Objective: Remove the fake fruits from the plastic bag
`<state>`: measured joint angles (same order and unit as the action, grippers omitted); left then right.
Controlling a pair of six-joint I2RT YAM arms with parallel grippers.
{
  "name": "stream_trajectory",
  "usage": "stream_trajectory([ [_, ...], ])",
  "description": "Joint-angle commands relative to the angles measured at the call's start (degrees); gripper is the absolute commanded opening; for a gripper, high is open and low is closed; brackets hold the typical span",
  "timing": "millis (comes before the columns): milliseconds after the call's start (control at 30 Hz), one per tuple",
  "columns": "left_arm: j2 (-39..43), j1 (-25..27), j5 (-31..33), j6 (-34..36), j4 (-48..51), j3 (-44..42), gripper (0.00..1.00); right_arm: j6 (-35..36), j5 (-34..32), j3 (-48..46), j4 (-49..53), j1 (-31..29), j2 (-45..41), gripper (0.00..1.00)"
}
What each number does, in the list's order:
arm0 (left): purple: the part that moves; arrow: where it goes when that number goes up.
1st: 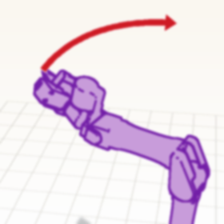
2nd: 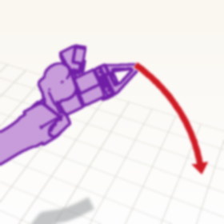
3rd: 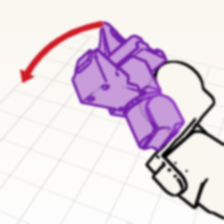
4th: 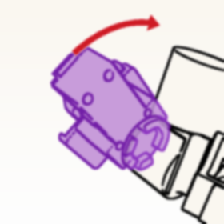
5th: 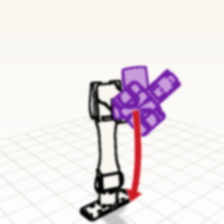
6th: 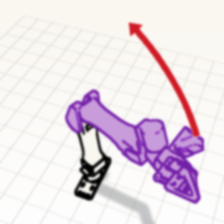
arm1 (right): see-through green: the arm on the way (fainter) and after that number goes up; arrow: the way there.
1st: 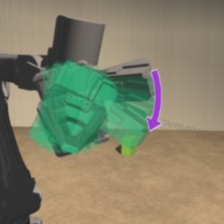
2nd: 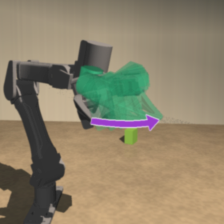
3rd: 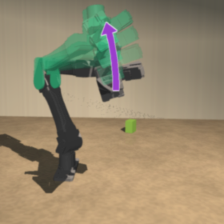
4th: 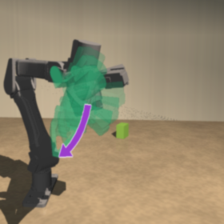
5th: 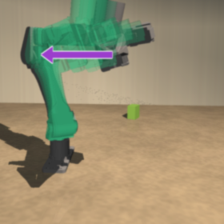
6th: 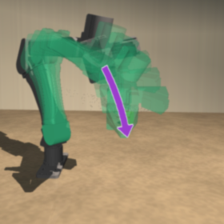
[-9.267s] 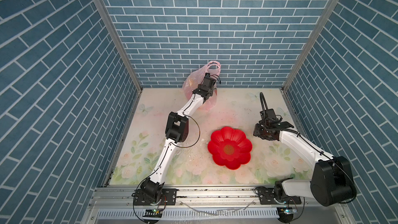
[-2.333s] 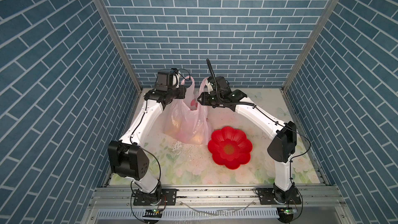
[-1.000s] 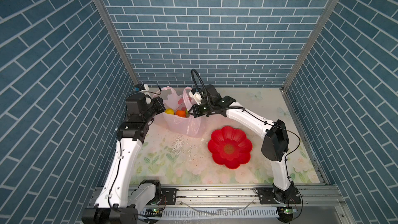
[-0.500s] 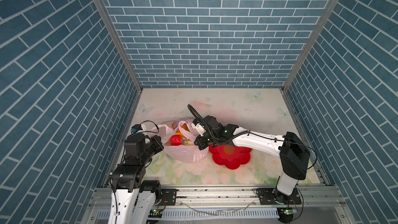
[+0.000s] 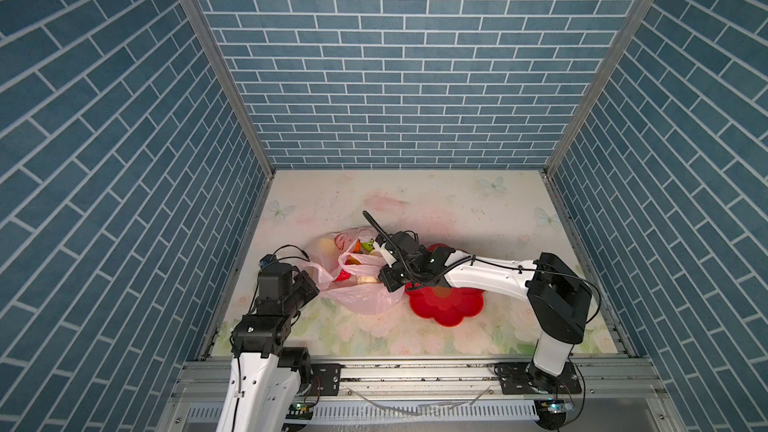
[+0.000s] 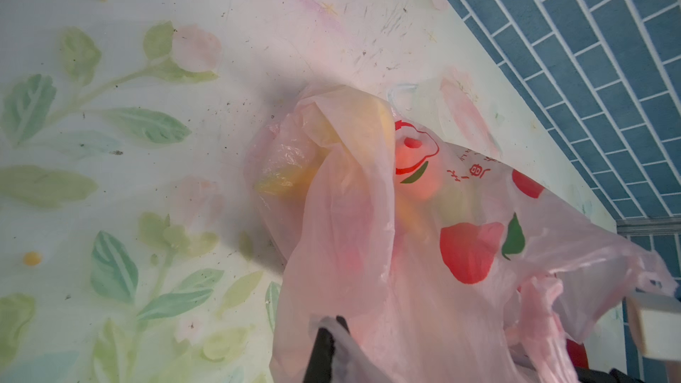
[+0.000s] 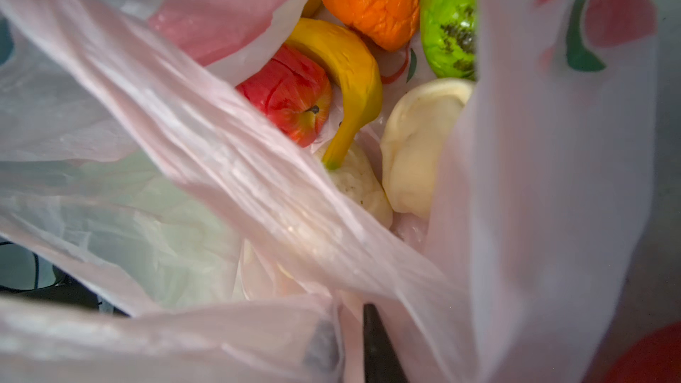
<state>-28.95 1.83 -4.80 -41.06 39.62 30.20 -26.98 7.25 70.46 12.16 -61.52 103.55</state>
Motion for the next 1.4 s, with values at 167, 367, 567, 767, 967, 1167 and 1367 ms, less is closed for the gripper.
stream_trajectory([
  [167, -3.2, 0.6, 1.4, -2.1, -5.7, 0.4, 0.18, 1.8, -1.9, 3.5, 5.8, -0.3, -6.8, 0.26],
  [367, 0.3, 0.6, -1.3, -1.0, 1.2, 6.3, 0.43, 1.6, -1.9, 3.9, 3.1, -0.2, -6.8, 0.06],
  [567, 0.7, 0.6, -7.4, 0.9, 6.0, 11.0, 0.60, 2.1, -1.3, 6.1, -0.1, -0.1, -4.8, 0.01],
  [767, -0.8, 0.7, -7.2, 5.3, 11.9, 17.2, 0.71, 2.2, -1.1, 7.6, -0.7, 0.1, -3.8, 0.00],
  [967, -3.0, 0.6, -5.3, 8.1, 18.1, 24.8, 0.83, 1.1, -1.6, 7.7, -3.0, 1.0, -4.2, 0.00],
  [1167, -4.5, 0.6, -4.3, 9.8, 22.8, 28.6, 0.86, 1.1, -0.9, 10.0, -3.5, 1.6, -3.7, 0.00],
  [1367, -1.6, 0.6, 1.6, 12.1, 24.2, 33.5, 0.87, 1.1, 0.3, 13.1, -2.4, 2.0, -1.5, 0.00],
])
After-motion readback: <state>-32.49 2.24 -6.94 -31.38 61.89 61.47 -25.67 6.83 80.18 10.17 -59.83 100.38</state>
